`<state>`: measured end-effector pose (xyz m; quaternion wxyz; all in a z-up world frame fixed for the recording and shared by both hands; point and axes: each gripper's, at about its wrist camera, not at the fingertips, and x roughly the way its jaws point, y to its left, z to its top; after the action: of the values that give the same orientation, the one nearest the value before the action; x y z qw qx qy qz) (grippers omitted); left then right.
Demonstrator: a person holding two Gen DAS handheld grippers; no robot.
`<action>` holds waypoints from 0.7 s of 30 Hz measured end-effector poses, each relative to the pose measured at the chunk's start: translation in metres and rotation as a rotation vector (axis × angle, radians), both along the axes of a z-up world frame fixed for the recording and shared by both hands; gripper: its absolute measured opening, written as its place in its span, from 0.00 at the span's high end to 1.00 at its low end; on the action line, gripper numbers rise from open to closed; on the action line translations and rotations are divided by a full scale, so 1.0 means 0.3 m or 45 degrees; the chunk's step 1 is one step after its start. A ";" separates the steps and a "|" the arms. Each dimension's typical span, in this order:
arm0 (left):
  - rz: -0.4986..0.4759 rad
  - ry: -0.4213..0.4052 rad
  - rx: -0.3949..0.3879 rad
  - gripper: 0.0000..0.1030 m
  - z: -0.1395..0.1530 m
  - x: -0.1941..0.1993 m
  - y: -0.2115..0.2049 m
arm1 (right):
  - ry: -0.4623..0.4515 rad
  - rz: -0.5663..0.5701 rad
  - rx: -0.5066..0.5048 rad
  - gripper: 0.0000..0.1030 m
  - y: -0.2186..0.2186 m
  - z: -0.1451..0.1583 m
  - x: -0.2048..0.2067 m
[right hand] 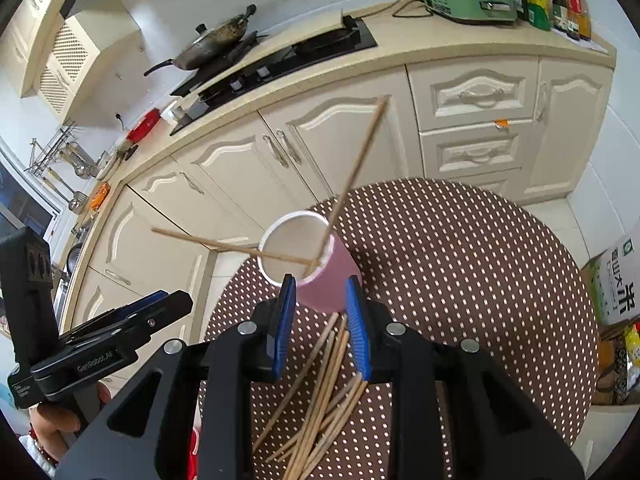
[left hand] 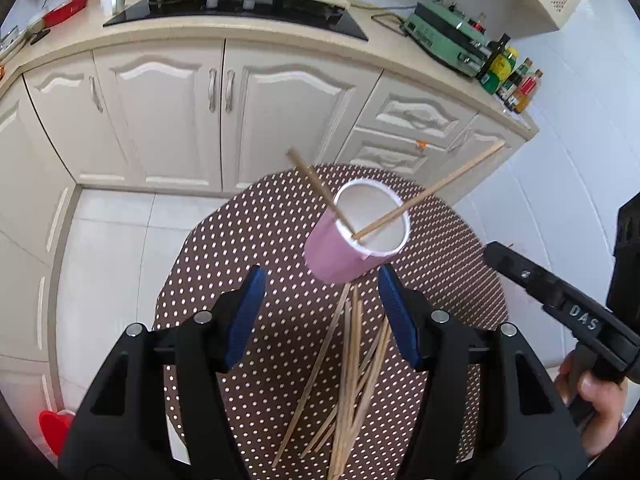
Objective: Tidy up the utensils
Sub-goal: 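Lower the open right gripper back to the chopstick pile and grasp one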
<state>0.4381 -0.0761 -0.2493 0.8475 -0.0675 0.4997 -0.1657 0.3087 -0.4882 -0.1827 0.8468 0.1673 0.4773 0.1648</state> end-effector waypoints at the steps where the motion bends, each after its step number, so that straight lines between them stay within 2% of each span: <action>1: -0.005 0.014 0.006 0.43 -0.016 -0.001 -0.002 | 0.011 -0.004 -0.001 0.76 -0.005 -0.012 -0.006; 10: -0.088 0.154 0.077 0.43 -0.193 -0.013 -0.067 | 0.141 -0.047 -0.009 0.76 -0.044 -0.143 -0.053; 19: -0.236 0.252 0.238 0.44 -0.373 -0.016 -0.165 | 0.267 -0.089 -0.001 0.76 -0.086 -0.268 -0.065; 21: -0.253 0.270 0.257 0.46 -0.401 -0.013 -0.180 | 0.290 -0.095 0.002 0.76 -0.094 -0.291 -0.064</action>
<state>0.4341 -0.1300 -0.3695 0.7720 0.0504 0.6046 -0.1895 0.2895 -0.5165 -0.2699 0.7925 0.2031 0.5638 0.1135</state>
